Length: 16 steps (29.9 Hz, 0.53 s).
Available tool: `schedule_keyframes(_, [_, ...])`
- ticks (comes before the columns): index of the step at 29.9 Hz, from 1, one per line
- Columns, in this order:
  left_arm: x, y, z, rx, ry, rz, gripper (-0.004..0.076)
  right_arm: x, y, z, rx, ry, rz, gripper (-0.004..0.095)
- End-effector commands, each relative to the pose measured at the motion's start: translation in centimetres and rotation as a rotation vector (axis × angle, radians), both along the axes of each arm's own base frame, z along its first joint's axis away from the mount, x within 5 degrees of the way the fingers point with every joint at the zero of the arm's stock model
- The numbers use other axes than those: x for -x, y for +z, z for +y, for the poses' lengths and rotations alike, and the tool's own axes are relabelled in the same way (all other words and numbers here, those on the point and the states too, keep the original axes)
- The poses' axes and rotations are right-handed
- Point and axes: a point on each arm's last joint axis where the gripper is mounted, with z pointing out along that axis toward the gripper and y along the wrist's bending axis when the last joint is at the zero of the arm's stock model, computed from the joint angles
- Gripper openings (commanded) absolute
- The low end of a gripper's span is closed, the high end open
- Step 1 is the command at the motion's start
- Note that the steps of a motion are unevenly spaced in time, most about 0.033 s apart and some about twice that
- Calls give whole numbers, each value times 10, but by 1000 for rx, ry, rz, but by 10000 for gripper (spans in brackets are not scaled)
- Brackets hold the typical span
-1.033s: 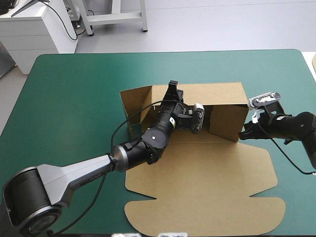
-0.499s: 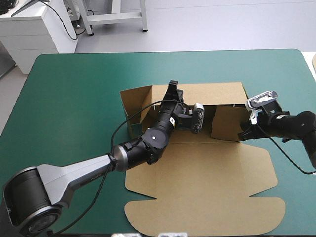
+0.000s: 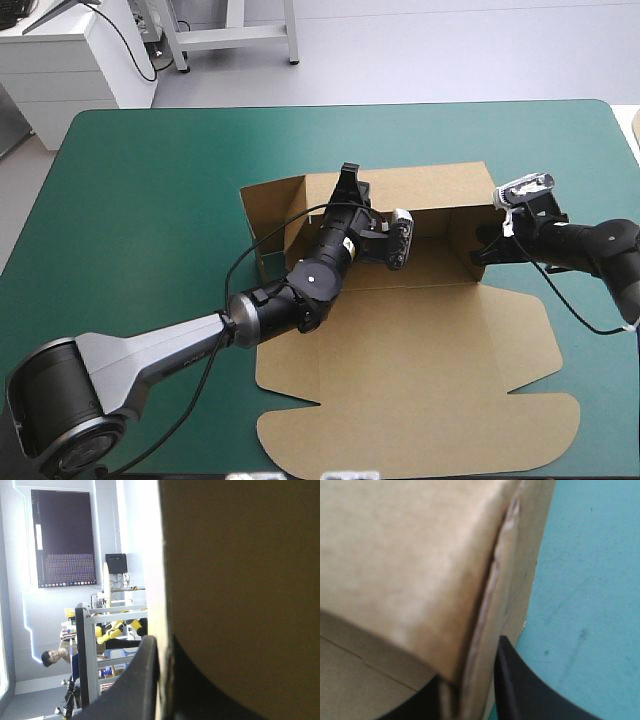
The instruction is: Fold the box
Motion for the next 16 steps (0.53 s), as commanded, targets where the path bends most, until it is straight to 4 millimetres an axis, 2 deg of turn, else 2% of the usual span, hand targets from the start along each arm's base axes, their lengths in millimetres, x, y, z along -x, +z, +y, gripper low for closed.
schedule_keyframes(1, [5, 20, 4, 59, 8, -21, -8, 1, 17, 11, -68, 34, -45, 0])
schedule_keyframes(8, [5, 20, 3, 83, 3, -11, 20, -2, 19, 31, -68, 26, -70, 0])
schedule_keyframes(16, [9, 25, -1, 36, -31, -88, 291, -6, 19, 38, -39, -42, -84, 0])
